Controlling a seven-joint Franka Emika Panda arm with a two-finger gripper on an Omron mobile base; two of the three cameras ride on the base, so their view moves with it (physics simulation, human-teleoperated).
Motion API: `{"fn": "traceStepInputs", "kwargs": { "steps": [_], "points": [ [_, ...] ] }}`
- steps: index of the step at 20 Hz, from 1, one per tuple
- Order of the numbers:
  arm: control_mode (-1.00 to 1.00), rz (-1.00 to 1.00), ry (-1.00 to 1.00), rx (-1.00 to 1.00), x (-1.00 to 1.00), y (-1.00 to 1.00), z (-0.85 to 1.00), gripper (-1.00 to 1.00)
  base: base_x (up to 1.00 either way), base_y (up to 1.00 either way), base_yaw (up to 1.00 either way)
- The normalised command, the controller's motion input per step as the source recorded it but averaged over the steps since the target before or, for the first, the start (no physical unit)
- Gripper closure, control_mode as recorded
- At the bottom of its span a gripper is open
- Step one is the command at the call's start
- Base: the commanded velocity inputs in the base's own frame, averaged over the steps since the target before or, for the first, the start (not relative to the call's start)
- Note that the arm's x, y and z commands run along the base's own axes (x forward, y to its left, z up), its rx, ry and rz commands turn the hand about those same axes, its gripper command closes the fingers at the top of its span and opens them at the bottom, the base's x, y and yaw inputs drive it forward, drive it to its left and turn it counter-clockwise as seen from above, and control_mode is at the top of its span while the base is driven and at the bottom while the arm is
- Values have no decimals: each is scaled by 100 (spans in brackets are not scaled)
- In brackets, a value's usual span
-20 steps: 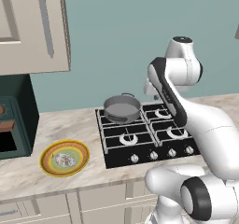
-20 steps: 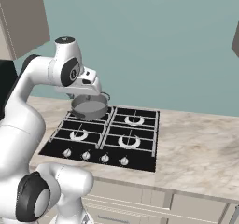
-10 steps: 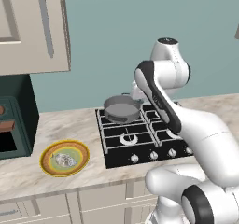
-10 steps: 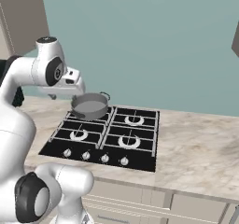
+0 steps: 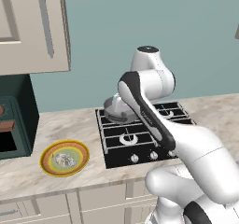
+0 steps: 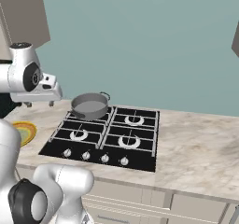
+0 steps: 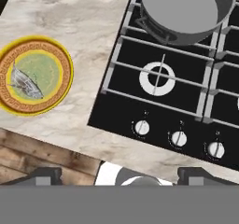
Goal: Retrieve the frozen meat and place it in the pot on a burner. Then turn the burner on.
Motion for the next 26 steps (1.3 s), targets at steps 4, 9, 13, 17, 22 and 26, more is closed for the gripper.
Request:
{"fn": "traceStepInputs", "kwargs": {
  "steps": [4, 9, 13, 17, 22, 26],
  "points": [
    [-100, 12, 1, 0, -9, 31, -69, -100, 0, 0, 0],
    [-100, 22, 0, 0, -16, 68, -44, -100, 0, 0, 0],
    [-100, 25, 0, -1, -8, 74, -26, -100, 0, 0, 0],
    [-100, 22, 0, -1, 0, 67, -41, -100, 0, 0, 0],
    [-100, 16, 0, -1, 0, 59, -51, -100, 0, 0, 0],
    [-100, 14, 0, 0, 3, 39, -46, -100, 0, 0, 0]
  ]
}}
